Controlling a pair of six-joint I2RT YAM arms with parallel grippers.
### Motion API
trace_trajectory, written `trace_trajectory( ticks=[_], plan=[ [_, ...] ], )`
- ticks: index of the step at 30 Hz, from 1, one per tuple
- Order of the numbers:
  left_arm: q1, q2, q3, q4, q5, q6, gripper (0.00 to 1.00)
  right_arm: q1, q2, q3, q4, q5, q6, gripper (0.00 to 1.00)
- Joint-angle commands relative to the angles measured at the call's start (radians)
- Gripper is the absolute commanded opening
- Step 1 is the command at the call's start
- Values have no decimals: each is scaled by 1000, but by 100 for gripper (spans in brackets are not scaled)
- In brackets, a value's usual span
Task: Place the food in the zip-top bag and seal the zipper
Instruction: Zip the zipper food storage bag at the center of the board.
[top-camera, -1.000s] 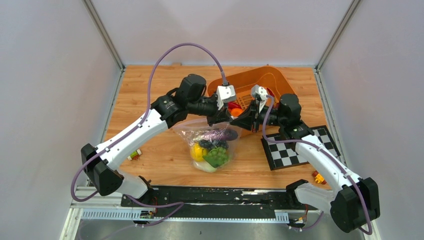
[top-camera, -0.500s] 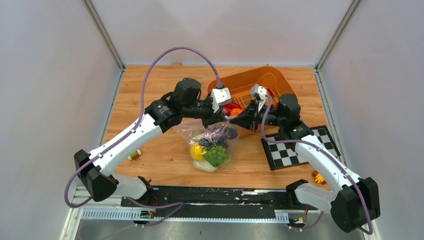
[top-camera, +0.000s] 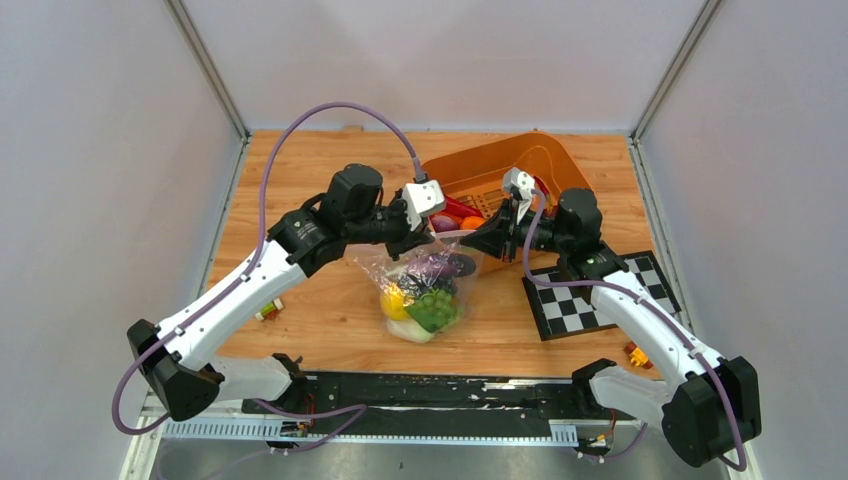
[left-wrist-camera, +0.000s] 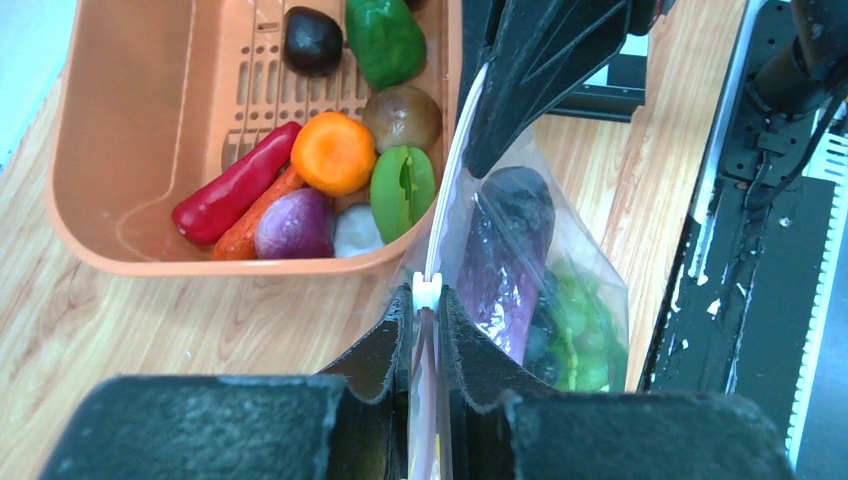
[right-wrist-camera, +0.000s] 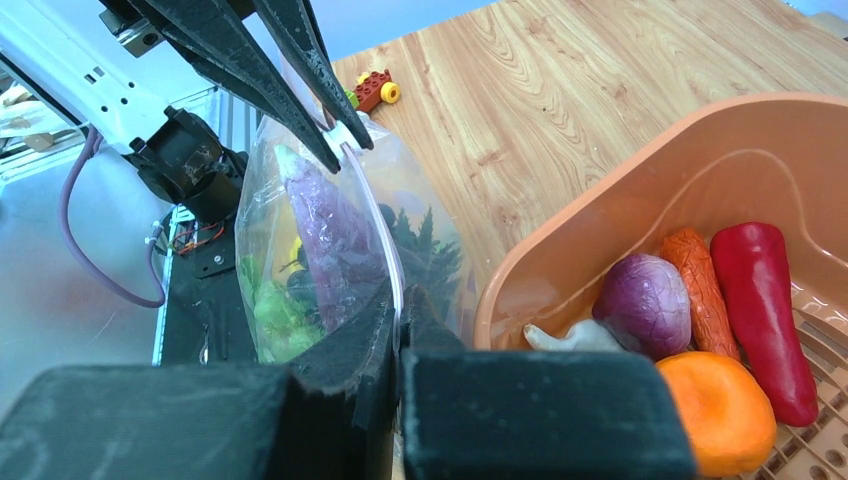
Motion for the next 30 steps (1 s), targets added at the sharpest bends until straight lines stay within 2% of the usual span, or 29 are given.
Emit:
trace_trajectory(
  ticks=[1, 30],
  plan=[
    [21, -47, -7, -57, -54, 30, 0, -7, -31, 12, 47, 26, -16, 0],
    [52, -211, -65, -204, -276, 95, 0, -8, -25, 12, 63, 28, -4, 0]
  ],
)
